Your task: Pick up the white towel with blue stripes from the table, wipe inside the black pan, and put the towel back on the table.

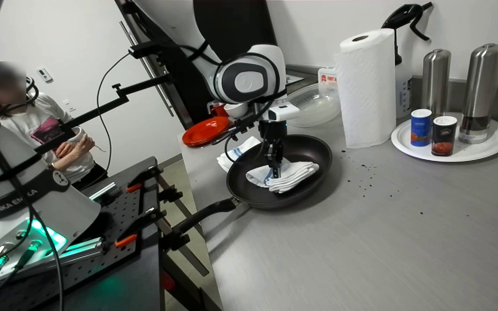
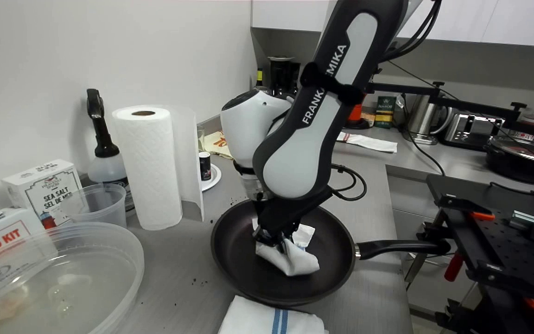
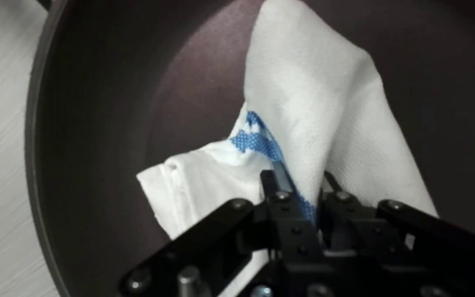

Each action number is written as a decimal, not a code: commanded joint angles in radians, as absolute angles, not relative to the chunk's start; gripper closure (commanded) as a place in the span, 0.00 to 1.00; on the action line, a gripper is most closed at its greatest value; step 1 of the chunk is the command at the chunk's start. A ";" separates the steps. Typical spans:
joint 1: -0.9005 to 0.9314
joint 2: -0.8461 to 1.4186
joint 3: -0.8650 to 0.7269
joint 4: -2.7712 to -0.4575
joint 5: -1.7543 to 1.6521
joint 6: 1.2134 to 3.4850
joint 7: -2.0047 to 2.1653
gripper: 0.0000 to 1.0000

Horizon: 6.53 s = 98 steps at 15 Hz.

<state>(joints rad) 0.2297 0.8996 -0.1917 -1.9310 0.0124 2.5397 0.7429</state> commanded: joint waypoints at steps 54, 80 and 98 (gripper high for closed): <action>-0.235 0.637 -0.233 -2.008 0.321 2.525 0.414 0.97; -0.286 0.944 -0.191 -1.814 0.378 2.640 0.455 0.97; -0.142 0.664 -0.203 -2.142 0.311 2.688 0.376 0.00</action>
<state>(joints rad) -0.1961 0.7795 -0.1796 -2.0099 0.3430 2.6604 0.3753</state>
